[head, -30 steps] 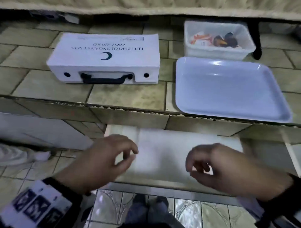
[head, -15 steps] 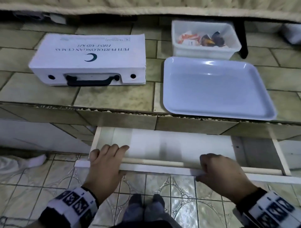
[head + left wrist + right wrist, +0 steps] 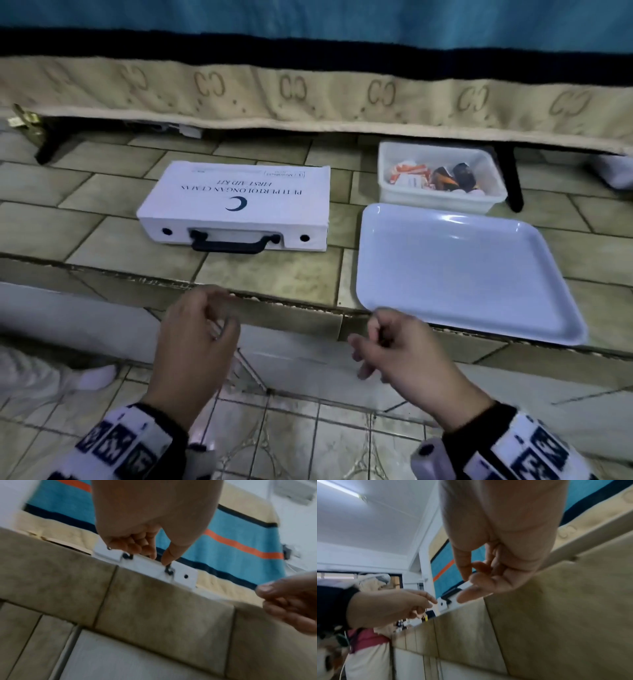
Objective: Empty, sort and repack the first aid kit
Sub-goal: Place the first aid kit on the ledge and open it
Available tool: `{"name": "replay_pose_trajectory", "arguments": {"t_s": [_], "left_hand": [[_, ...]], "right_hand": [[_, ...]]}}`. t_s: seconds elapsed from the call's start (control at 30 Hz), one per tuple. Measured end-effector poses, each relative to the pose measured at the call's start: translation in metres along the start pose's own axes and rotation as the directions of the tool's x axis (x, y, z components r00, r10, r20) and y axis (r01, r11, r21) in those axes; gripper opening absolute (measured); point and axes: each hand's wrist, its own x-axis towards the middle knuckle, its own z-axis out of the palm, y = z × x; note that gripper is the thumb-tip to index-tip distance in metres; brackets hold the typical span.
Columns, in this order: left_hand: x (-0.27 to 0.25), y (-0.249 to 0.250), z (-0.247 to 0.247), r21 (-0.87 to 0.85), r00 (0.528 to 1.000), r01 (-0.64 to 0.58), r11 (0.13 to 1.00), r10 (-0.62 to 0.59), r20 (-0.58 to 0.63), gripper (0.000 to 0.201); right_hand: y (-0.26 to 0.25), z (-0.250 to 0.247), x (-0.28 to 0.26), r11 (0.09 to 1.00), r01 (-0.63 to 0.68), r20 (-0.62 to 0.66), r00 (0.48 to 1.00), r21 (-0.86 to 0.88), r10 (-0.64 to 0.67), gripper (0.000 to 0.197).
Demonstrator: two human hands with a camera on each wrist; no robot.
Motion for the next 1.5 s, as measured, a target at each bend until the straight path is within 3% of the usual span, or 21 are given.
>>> {"name": "replay_pose_trajectory", "arguments": {"t_s": [0.1,0.2,0.27,0.3,0.4,0.43,0.6,0.83,0.97,1.13,1.2,1.37,1.43,1.5], "left_hand": [[0.024,0.002,-0.011,-0.26,0.978,0.158,0.953,-0.188,-0.091,0.031],[0.056,-0.006,-0.018,-0.558,0.878,0.393,0.731,-0.479,-0.009,0.056],[0.08,-0.014,-0.023,-0.677,0.82,0.457,0.577,-0.568,0.069,0.084],[0.09,-0.017,-0.025,-0.718,0.817,0.451,0.531,-0.569,0.093,0.083],[0.12,-0.021,-0.028,-0.789,0.831,0.44,0.428,-0.526,0.178,0.033],[0.127,-0.02,-0.028,-0.789,0.827,0.457,0.411,-0.523,0.206,0.028],[0.167,-0.022,-0.024,-0.764,0.823,0.505,0.402,-0.492,0.285,0.021],[0.213,-0.003,-0.006,-0.709,0.785,0.607,0.359,-0.408,0.466,0.015],[0.228,-0.001,-0.002,-0.688,0.765,0.638,0.346,-0.39,0.513,0.014],[0.236,-0.003,-0.001,-0.658,0.722,0.692,0.297,-0.322,0.613,0.03],[0.237,-0.001,-0.002,-0.654,0.728,0.686,0.319,-0.289,0.622,0.023],[0.242,0.0,-0.015,-0.593,0.751,0.648,0.478,-0.27,0.603,0.015],[0.249,-0.001,-0.025,-0.621,0.812,0.577,0.53,-0.287,0.509,0.01],[0.259,0.008,-0.036,-0.676,0.874,0.475,0.564,-0.208,0.44,0.003]], "right_hand": [[-0.038,-0.005,0.024,0.895,-0.07,0.048,0.997,0.44,0.054,0.014],[-0.065,-0.009,0.054,0.651,-0.199,0.143,0.98,0.733,0.139,0.009],[-0.081,-0.007,0.072,0.542,-0.322,0.246,0.946,0.777,0.21,0.011],[-0.088,-0.004,0.081,0.514,-0.38,0.297,0.925,0.769,0.239,0.012],[-0.102,0.014,0.107,0.482,-0.446,0.351,0.894,0.754,0.278,0.021],[-0.105,0.021,0.115,0.479,-0.443,0.338,0.894,0.757,0.294,0.023],[-0.113,0.031,0.141,0.528,-0.422,0.201,0.882,0.737,0.426,0.028],[-0.117,0.016,0.171,0.516,-0.257,-0.048,0.861,0.817,0.506,0.031],[-0.122,0.013,0.175,0.571,-0.236,-0.127,0.843,0.786,0.523,0.027],[-0.12,0.008,0.174,0.552,-0.244,-0.13,0.824,0.797,0.551,0.028],[-0.122,0.004,0.17,0.577,-0.233,-0.15,0.83,0.782,0.538,0.03],[-0.135,-0.019,0.16,0.725,-0.135,-0.308,0.842,0.675,0.444,0.025],[-0.137,-0.031,0.158,0.792,-0.124,-0.337,0.858,0.598,0.389,0.026],[-0.14,-0.044,0.158,0.881,-0.1,-0.377,0.877,0.463,0.297,0.022]]}}
